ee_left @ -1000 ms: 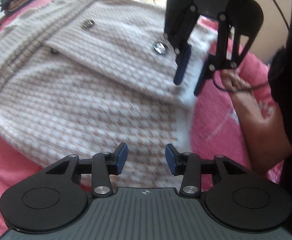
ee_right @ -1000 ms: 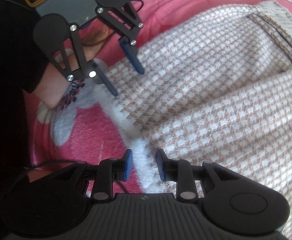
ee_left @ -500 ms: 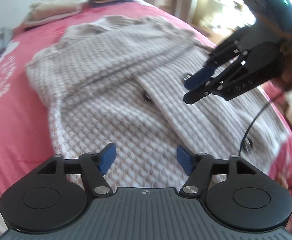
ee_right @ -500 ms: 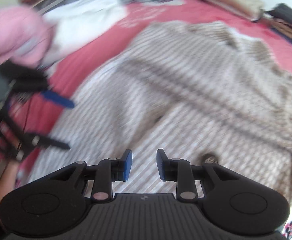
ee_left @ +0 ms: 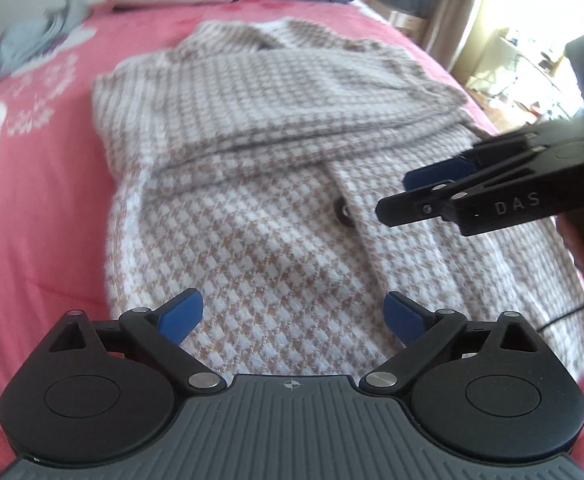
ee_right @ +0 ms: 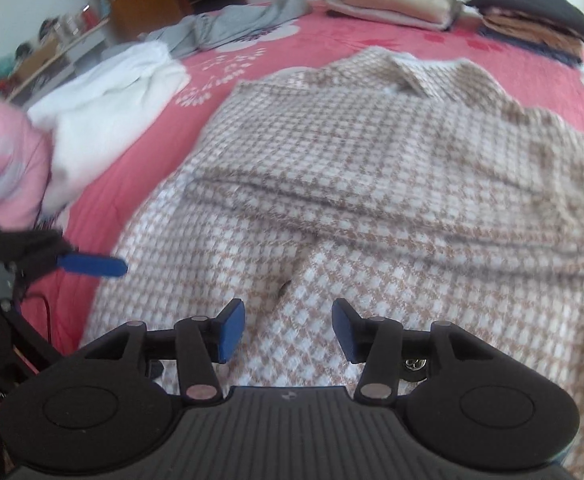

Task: Fold clothes

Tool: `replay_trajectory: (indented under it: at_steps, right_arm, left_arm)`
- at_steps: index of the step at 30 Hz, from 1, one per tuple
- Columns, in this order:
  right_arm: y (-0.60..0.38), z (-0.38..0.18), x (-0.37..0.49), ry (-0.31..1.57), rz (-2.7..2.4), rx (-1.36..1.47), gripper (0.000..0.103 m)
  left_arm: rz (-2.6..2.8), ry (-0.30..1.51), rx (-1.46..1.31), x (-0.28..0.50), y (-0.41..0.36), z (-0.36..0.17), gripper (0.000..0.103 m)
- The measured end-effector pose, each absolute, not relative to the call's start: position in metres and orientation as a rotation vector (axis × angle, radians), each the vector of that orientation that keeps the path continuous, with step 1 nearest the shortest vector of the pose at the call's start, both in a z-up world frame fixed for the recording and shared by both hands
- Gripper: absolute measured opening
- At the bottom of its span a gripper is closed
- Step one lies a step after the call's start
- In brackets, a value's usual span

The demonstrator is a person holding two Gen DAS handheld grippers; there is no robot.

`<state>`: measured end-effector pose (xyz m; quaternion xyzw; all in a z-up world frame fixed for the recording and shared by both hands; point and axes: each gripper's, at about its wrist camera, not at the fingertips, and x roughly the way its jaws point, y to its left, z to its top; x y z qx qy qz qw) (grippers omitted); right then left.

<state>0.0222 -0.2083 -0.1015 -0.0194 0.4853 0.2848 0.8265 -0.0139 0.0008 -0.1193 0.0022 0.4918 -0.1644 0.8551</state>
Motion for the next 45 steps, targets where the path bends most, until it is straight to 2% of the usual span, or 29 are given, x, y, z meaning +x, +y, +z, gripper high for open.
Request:
replay_trajectory:
  at_steps: [5, 8, 20, 24, 26, 31, 33, 38, 40, 41, 45]
  right_arm:
    - [-0.217, -0.109, 0.029, 1.058, 0.544, 0.051, 0.061]
    - [-0.219, -0.112, 0.030, 1.085, 0.526, 0.062, 0.061]
    - [-0.244, -0.105, 0.036, 1.004, 0.354, -0.114, 0.061]
    - [-0.252, -0.136, 0.047, 1.121, 0.339, -0.160, 0.061]
    - [-0.254, -0.120, 0.055, 1.091, 0.364, -0.152, 0.058]
    - [-0.252, -0.074, 0.089, 0.876, 0.347, -0.140, 0.059]
    - [-0.253, -0.078, 0.103, 0.869, 0.345, -0.104, 0.059]
    - [-0.259, -0.129, 0.132, 0.991, 0.338, -0.051, 0.059]
    - [-0.259, -0.122, 0.137, 1.003, 0.335, -0.034, 0.057]
    - [-0.260, -0.114, 0.140, 0.993, 0.327, -0.029, 0.053]
    - [-0.261, -0.091, 0.142, 0.886, 0.286, -0.044, 0.053]
  left_arm:
    - [-0.289, 1.042, 0.014, -0.010, -0.006, -0.127, 0.102]
    - [-0.270, 1.073, 0.039, -0.005, -0.012, -0.134, 0.102]
    - [-0.179, 1.175, 0.151, 0.003, -0.031, -0.157, 0.103]
    - [-0.162, 1.176, 0.166, 0.001, -0.033, -0.158, 0.103]
    - [-0.157, 1.176, 0.170, -0.001, -0.034, -0.158, 0.103]
    - [-0.141, 1.177, 0.171, -0.004, -0.034, -0.158, 0.103]
    - [-0.135, 1.174, 0.175, -0.006, -0.034, -0.158, 0.103]
    - [-0.136, 1.182, 0.174, -0.008, -0.031, -0.157, 0.103]
    - [-0.135, 1.184, 0.175, -0.009, -0.030, -0.156, 0.103]
    - [-0.135, 1.182, 0.175, -0.010, -0.030, -0.156, 0.103]
    - [-0.139, 1.180, 0.171, -0.013, -0.027, -0.155, 0.103]
